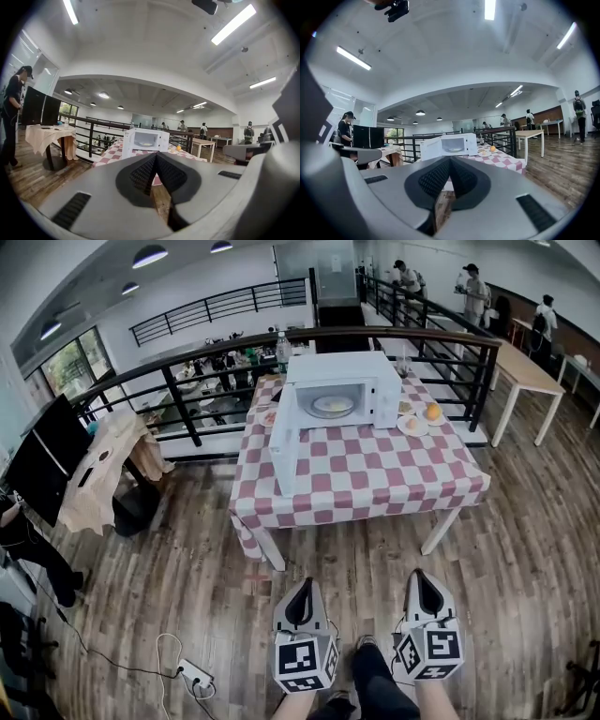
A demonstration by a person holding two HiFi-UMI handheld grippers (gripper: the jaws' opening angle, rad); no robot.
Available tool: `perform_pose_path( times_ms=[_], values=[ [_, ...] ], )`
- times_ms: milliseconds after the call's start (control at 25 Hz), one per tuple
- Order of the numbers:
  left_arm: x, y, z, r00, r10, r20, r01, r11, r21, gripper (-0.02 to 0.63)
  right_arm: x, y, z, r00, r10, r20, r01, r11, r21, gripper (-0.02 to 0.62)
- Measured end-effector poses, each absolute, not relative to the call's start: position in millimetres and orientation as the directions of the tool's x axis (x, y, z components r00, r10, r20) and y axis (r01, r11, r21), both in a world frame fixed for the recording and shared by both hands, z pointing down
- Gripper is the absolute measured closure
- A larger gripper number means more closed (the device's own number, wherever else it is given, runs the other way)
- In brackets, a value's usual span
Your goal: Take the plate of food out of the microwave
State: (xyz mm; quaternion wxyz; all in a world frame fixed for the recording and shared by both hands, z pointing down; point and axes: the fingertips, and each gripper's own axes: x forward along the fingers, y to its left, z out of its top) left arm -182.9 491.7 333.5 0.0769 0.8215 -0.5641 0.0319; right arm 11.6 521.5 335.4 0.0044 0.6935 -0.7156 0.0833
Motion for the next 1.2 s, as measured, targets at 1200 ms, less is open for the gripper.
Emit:
perform_pose_path(
  times_ms=[1200],
  values=[
    [-90,276,339,0.224,-0.963,0.152,-0.973,-0.213,0.086,0.597,114,281,342,-0.172,-0.978,0.121,-0.979,0.155,-0.136,0.604]
  ],
)
